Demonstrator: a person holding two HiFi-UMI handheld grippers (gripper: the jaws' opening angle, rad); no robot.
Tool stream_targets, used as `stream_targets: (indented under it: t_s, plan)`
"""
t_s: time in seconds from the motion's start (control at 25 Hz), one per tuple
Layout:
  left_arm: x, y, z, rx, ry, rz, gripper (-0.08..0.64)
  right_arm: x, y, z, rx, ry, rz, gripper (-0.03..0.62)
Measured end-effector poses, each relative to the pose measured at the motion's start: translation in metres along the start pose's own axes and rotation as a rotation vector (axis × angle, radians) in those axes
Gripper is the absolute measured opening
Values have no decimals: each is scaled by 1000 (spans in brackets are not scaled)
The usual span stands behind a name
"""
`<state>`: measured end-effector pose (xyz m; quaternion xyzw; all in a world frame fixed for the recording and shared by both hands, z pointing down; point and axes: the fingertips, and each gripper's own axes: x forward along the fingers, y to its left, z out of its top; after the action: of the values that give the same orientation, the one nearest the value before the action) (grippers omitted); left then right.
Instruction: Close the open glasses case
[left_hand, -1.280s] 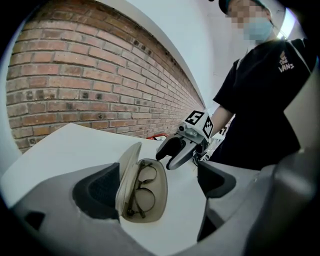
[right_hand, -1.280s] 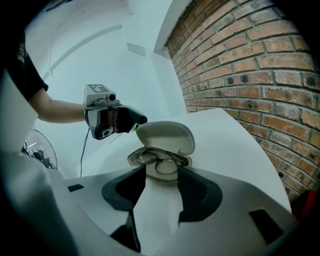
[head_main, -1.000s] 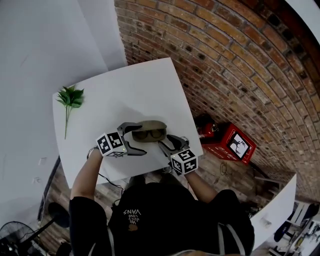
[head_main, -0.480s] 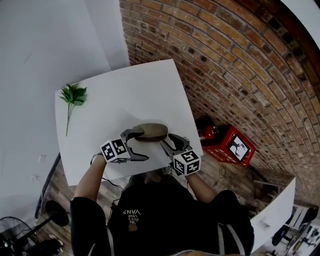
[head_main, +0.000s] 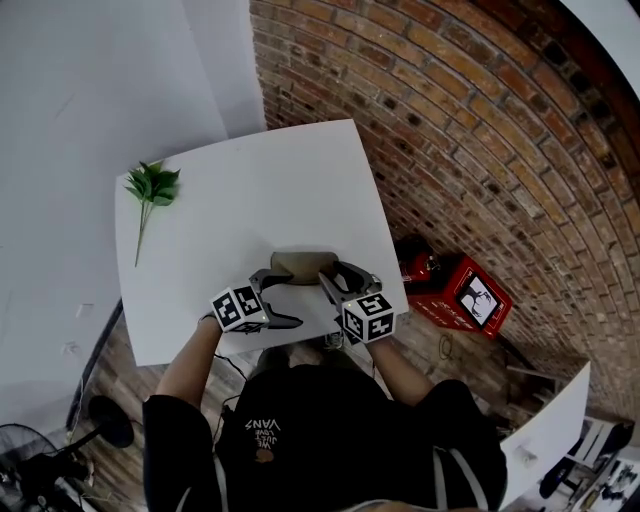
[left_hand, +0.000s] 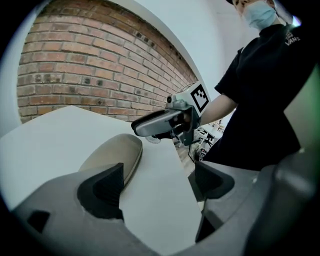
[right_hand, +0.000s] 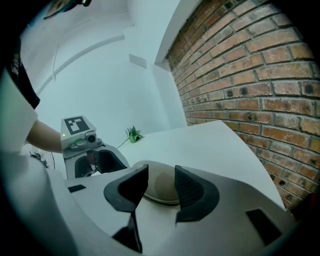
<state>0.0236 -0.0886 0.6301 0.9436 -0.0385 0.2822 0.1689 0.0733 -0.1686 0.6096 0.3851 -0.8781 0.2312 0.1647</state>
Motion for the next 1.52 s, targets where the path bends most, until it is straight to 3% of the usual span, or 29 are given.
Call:
stream_targets:
  t_s: [0.48,0.64,0.88,1.0,1.2,1.36,1.52]
  plan:
    - [2,2,-1,-45,-57,44,441,11,-3,-9,-7,29,-12,146]
    - [2,4,0,-57,-80,67,423,12,-6,-10,-54,37,-39,112]
    - [-2,10,2,-65,-115,122,373,13,-4,-12,-121,39,-51,110]
    - [-12,18,10,-79,-193,191,285,13,-4,-12,-126,37,-52,110]
    - [-34,41,22,-105,-324,383,142,12,-5,-12,-126,32,-50,110]
    - [-51,60,16,-136,-350,548,53,12,-3,-12,-130,29,-53,109]
    - [-53,67,6,-177,-344,616,21,12,-4,-13,-132,27,-50,109]
